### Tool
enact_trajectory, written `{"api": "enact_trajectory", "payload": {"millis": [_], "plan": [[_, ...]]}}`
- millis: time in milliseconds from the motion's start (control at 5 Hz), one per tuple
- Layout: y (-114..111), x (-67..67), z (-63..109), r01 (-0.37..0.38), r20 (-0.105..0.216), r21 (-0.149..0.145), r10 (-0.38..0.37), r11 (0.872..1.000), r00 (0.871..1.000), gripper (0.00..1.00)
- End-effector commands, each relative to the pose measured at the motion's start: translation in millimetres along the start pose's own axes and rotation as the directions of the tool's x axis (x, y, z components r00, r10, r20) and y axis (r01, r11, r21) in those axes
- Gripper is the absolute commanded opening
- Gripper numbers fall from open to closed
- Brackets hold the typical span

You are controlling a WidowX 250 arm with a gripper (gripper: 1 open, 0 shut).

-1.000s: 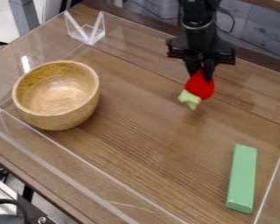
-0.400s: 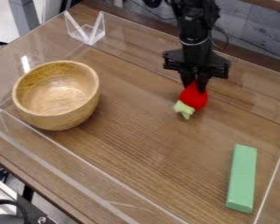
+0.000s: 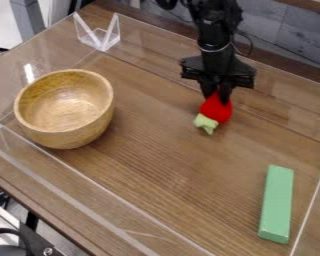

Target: Move the red fruit to the right

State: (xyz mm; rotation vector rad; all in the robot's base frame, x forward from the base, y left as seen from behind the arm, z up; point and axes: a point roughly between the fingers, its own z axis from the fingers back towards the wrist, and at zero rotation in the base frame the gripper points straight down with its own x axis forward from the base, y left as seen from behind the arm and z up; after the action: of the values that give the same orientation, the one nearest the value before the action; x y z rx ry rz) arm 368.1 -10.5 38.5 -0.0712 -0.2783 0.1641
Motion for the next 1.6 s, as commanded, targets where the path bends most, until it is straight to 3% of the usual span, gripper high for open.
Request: {"api": "enact_trajectory", "payload": {"millis": [0, 1400], "plan": [[12.6, 4.7, 1.4, -0.009, 0.016, 0.016, 0.008, 1.0, 1.0, 0.0], [53.4, 0.0, -13.9, -0.088, -0.015, 0.086, 0.09, 0.992, 0.996, 0.0]]}}
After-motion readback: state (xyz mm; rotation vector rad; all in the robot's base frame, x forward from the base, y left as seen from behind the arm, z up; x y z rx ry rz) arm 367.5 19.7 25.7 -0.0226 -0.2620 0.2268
